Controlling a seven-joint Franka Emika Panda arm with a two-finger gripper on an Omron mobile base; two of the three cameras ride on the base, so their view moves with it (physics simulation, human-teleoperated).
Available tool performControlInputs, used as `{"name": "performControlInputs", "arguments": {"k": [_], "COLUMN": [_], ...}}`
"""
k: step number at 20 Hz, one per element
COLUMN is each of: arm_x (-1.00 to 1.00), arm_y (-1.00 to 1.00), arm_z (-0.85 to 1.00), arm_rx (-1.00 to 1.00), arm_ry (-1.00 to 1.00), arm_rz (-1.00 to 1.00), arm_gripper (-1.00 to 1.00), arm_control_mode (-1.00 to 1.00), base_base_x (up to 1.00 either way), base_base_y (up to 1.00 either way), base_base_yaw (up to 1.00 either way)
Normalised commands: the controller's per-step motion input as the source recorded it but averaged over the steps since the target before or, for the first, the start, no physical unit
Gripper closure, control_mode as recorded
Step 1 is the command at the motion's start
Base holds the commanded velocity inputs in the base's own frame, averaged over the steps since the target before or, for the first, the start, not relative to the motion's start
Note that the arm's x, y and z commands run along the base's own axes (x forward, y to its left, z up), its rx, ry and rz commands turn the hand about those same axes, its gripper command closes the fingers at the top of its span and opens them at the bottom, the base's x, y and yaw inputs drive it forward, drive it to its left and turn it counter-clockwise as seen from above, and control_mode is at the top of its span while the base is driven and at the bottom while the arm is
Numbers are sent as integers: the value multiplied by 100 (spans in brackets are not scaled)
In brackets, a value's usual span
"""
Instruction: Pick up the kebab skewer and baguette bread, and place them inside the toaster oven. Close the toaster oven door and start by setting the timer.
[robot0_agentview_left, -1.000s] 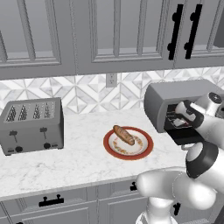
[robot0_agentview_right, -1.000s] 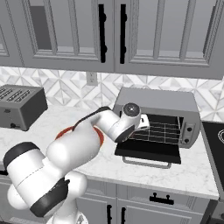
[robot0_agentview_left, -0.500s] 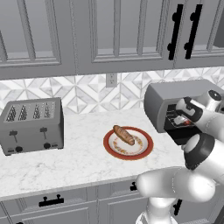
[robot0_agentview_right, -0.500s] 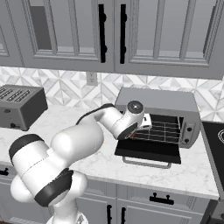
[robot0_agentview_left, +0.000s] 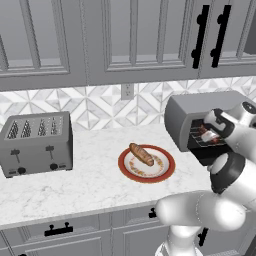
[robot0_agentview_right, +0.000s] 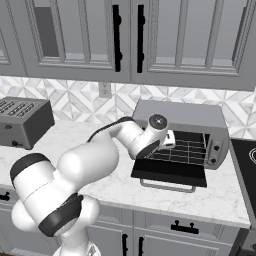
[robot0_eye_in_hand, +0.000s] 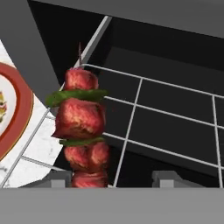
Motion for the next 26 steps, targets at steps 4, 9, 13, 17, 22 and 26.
{"name": "performControlInputs", "arguments": {"k": [4,9,13,17,22,26], "arm_x": [-29,-77,-79,-100,-60,44], "arm_y": [0,8,45,96,100,100], "arm_z": [-1,30,80,38,0,7], "arm_rx": [0,0,0,0,0,0], "arm_ry": [0,-1,0,0,0,2], "arm_rz": [0,0,-3,-12,-21,-9], "arm_gripper": [-100,-100,-100,-100,-100,-100], "arm_control_mode": [-100,-100,-100,-100,-100,-100], "base_base_x": [0,0,0,0,0,0], "base_base_y": [0,0,0,0,0,0], "base_base_yaw": [0,0,0,0,0,0]}}
